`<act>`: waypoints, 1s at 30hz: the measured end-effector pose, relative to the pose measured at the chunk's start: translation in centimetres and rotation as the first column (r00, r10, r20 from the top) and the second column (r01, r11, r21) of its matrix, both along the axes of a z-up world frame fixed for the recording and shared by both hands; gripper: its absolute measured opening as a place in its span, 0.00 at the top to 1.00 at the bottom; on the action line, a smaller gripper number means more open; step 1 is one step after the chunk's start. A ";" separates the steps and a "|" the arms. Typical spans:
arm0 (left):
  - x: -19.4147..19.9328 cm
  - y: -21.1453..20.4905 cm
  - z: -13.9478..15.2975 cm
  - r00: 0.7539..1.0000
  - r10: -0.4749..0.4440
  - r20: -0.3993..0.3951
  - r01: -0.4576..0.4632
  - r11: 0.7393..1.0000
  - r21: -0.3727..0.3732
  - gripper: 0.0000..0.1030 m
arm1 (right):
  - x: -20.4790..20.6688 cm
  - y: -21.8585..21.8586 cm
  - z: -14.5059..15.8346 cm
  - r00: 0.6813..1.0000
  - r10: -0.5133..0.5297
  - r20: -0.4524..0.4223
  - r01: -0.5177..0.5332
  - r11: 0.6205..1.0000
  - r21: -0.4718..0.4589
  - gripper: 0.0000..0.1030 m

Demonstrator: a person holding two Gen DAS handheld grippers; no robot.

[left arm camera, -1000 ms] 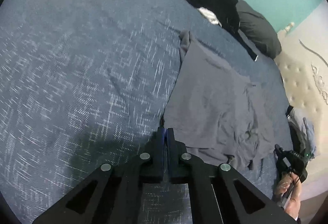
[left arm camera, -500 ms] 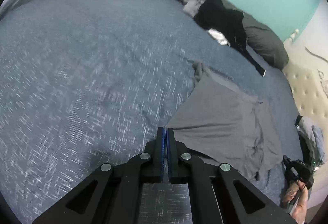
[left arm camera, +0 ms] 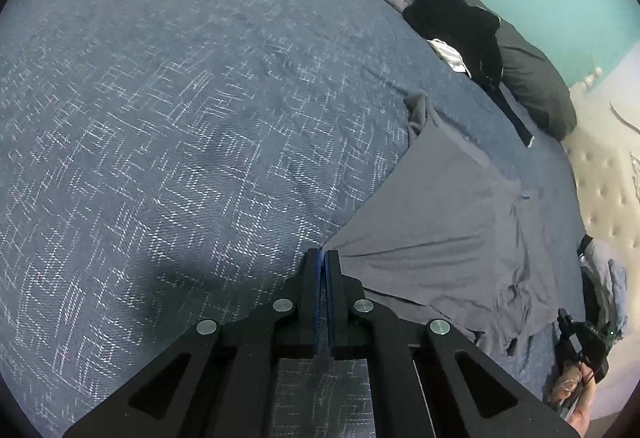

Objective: Fold clothes
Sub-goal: 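Bring both open grippers to the waistband edge of the grey garment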

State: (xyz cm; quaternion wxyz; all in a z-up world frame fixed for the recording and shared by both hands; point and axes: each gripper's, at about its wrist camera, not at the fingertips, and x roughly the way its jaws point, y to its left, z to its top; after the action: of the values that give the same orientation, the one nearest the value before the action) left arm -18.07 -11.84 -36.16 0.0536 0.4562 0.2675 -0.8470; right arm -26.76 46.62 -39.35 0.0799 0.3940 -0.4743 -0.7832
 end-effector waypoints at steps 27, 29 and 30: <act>1.7 -0.9 0.8 0.996 0.084 -0.034 -0.082 0.996 0.046 0.63 | 2.1 0.6 0.8 0.997 -0.042 0.057 0.043 0.999 -0.016 0.76; 2.3 -0.6 1.2 0.995 0.091 -0.042 -0.089 0.995 0.050 0.60 | 2.5 -1.0 1.1 0.999 0.015 0.051 -0.013 0.999 -0.041 0.69; 2.5 -0.4 1.3 0.995 0.091 -0.045 -0.089 0.995 0.053 0.59 | 2.7 -1.8 1.3 0.998 0.043 0.047 -0.040 0.998 -0.053 0.69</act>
State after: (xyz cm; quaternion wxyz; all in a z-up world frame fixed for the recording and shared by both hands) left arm -15.59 -12.22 -34.89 0.0738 0.4247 0.3104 -0.8473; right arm -24.10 44.78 -38.08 0.0948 0.4206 -0.4878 -0.7591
